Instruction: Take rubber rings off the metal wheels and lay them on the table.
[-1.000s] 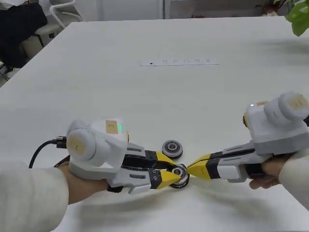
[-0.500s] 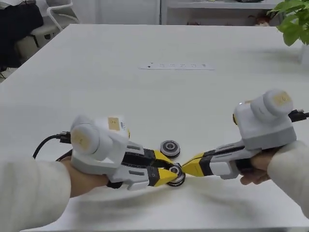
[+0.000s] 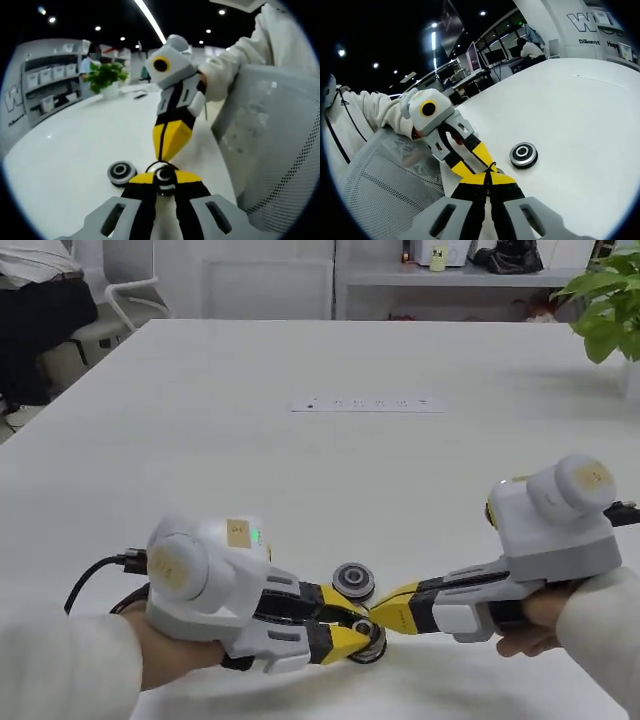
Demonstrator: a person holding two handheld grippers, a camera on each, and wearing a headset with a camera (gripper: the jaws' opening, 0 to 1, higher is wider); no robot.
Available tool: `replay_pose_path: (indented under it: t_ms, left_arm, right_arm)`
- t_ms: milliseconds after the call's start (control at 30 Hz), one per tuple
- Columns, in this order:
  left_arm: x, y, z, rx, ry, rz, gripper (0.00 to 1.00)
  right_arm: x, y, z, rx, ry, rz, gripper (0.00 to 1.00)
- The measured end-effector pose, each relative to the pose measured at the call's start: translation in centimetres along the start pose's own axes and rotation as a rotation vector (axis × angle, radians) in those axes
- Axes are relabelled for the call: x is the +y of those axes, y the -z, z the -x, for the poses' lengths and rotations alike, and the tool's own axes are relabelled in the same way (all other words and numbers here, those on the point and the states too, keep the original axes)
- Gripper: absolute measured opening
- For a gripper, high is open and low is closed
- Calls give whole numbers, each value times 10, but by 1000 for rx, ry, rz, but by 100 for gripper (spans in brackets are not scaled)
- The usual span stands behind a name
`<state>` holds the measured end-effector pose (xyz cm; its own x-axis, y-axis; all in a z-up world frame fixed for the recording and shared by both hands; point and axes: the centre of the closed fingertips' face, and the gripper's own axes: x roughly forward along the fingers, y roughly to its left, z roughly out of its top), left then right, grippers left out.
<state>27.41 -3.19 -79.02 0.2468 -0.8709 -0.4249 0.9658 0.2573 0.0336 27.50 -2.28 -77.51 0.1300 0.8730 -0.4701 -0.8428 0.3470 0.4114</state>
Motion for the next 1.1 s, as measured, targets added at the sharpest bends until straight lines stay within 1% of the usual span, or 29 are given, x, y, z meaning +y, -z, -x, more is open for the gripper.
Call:
replay_pose_path:
  t_ms: [67,133,167,233,300,367,500,567,600,633,667,733,833,933,1033,1100]
  left_arm:
    - [0,0,0,14,0,-4,14]
    - [1,-1,1,32,0,4,15]
    - [-2,-1,3,40,18,11,16]
    - [-2,-1,6,49,17,9,16]
    - [-6,-3,12,50,32,16,21]
    - [-9,-4,16,52,40,18,29]
    - [-14,-6,28,62,57,3,35]
    - [-18,-7,32,56,78,16,41]
    - [-25,-9,35,47,110,47,44]
    - [-28,-9,37,48,123,50,45]
    - [-28,-9,40,46,124,44,45]
    - [-31,-9,44,55,130,43,46]
    - [-34,-9,53,62,121,49,50]
    - [-34,-10,59,60,109,52,52]
    - [-32,-10,65,69,83,35,55]
    - [-32,-12,67,66,73,33,56]
  right_arm:
    - [0,0,0,6,4,7,0]
    - [0,0,1,16,9,15,0]
    - [0,0,2,17,9,13,0]
    - [2,-1,3,14,2,8,0]
    - [2,-2,5,13,0,13,0]
    - [3,-4,5,14,-1,18,0]
    - [8,-12,8,-1,-11,24,0]
    - [10,-15,8,-8,-13,25,0]
    - [11,-15,8,-8,-18,22,0]
    - [14,-16,8,-6,-24,17,0]
    - [15,-16,8,-5,-27,16,0]
    - [19,-18,8,-6,-33,21,0]
    - [25,-22,9,-14,-43,30,0]
    - [28,-26,10,-20,-48,33,0]
    - [33,-30,10,-24,-57,36,0]
    - [37,-33,9,-26,-67,41,0]
